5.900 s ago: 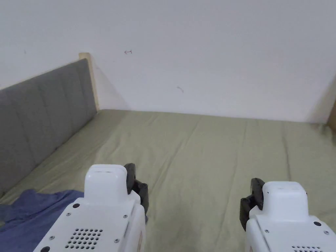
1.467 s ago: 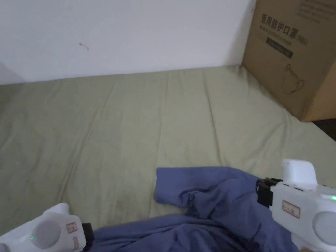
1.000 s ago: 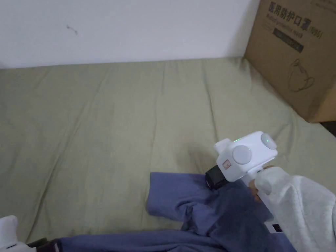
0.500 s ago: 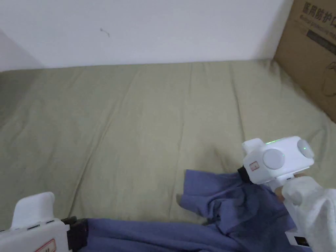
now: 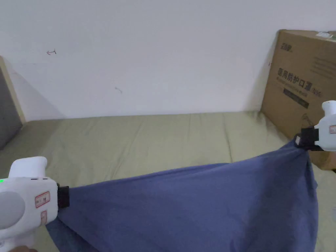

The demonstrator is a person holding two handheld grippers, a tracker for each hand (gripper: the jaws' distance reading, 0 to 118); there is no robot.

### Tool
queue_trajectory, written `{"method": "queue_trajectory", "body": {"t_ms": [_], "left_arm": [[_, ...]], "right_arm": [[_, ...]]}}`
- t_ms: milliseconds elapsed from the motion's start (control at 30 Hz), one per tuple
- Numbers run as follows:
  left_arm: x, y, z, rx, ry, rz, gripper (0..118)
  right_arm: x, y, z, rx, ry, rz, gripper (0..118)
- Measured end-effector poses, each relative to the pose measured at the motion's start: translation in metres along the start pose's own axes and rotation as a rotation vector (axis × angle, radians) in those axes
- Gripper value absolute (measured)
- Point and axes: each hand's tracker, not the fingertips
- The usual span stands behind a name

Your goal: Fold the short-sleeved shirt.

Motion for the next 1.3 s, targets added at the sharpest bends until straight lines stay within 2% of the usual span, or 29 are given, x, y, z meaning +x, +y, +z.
{"method": "queue_trajectory", "body": {"t_ms": [67, 267, 367, 500, 633, 733, 833, 900, 967, 1033, 1167, 1300], "left_arm": [[-0.001, 0.013, 0.015, 0.05, -0.018, -0.011, 1], [0.0, 0.058, 0.046, 0.104, -0.038, -0.001, 1], [-0.002, 0.087, 0.058, 0.145, -0.025, -0.008, 1], [-0.003, 0.134, 0.067, 0.198, -0.004, -0.009, 1], [-0.012, 0.182, 0.068, 0.217, -0.007, 0.044, 1], [-0.012, 0.217, 0.071, 0.256, 0.026, 0.051, 1], [-0.011, 0.255, 0.071, 0.3, 0.061, -0.002, 1], [-0.011, 0.281, 0.069, 0.311, 0.069, 0.025, 1], [-0.012, 0.305, 0.067, 0.337, 0.083, 0.033, 1], [-0.009, 0.331, 0.064, 0.374, 0.104, 0.016, 1], [0.0, 0.362, 0.064, 0.444, 0.13, -0.004, 1], [-0.004, 0.379, 0.064, 0.503, 0.14, -0.005, 1]], "right_arm": [[0.003, 0.004, 0.024, 0.028, 0.036, -0.021, 3], [0.005, 0.016, 0.069, 0.12, 0.059, -0.089, 3], [-0.009, 0.027, 0.083, 0.15, 0.072, -0.118, 3], [-0.023, 0.064, 0.079, 0.174, 0.072, -0.149, 3], [-0.046, 0.109, 0.066, 0.162, 0.041, -0.131, 3], [-0.055, 0.146, 0.052, 0.166, 0.039, -0.151, 3], [-0.064, 0.182, 0.044, 0.186, 0.031, -0.172, 3], [-0.068, 0.205, 0.044, 0.212, 0.053, -0.237, 3], [-0.071, 0.226, 0.043, 0.218, 0.053, -0.215, 3], [-0.079, 0.248, 0.045, 0.245, 0.007, -0.161, 3], [-0.087, 0.28, 0.05, 0.295, 0.013, -0.214, 3], [-0.098, 0.303, 0.063, 0.349, 0.016, -0.2, 3]]}}
